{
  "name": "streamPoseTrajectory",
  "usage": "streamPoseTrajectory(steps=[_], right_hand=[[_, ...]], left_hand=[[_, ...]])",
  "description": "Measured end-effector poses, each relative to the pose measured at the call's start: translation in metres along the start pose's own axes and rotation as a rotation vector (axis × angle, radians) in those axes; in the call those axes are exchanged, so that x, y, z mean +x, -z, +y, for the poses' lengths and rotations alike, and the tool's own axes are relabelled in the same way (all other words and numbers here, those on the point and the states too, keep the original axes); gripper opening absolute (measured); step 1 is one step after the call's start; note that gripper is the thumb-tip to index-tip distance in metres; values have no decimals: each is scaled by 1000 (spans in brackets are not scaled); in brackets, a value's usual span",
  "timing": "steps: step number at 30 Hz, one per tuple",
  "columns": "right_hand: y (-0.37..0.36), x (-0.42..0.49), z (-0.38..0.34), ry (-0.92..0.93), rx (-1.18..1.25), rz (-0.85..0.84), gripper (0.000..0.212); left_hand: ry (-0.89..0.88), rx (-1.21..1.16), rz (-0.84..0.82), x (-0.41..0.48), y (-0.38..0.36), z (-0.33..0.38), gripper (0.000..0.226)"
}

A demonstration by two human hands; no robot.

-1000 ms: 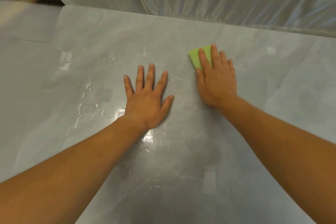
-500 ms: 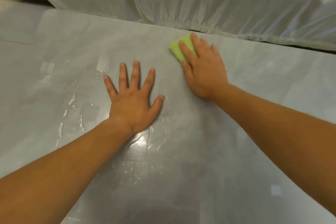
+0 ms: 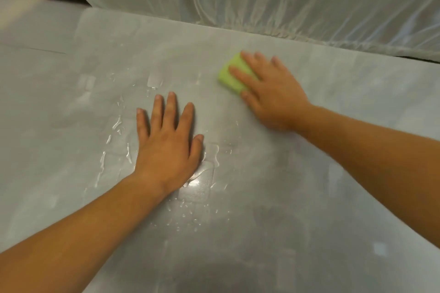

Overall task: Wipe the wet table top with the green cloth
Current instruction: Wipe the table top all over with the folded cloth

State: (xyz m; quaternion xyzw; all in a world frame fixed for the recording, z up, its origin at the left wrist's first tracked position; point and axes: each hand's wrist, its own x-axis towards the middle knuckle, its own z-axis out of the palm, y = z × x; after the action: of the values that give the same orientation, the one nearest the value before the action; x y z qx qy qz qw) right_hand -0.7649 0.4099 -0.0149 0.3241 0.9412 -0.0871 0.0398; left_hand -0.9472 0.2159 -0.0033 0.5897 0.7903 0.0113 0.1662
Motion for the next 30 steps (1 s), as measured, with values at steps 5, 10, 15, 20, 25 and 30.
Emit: streamPoseTrajectory(steps=[5,10,15,20,25,30], right_hand=[[2,24,-23,-322,110,80,54],[-25,-86,-87,156,50,-33,52],[-15,-36,-51,-191,70,46,52],[-33,-85,-120,-317,104,106,53],[-43,-163,-147,-37,86,-12,53],[-34,-117,-110,-473,137,107,53]], left_hand=[[57,-47,30,-30,-8,-10,64],[27,-149,33,-49,-10,-18,61],[-25,-174,54,-61,-11,-29,59],[-27,-176,16,-96,-18,-25,61],[-29,-135,-14,-125,-23,-30,65],[-53,-132,-2,-144,-26,-37,65]])
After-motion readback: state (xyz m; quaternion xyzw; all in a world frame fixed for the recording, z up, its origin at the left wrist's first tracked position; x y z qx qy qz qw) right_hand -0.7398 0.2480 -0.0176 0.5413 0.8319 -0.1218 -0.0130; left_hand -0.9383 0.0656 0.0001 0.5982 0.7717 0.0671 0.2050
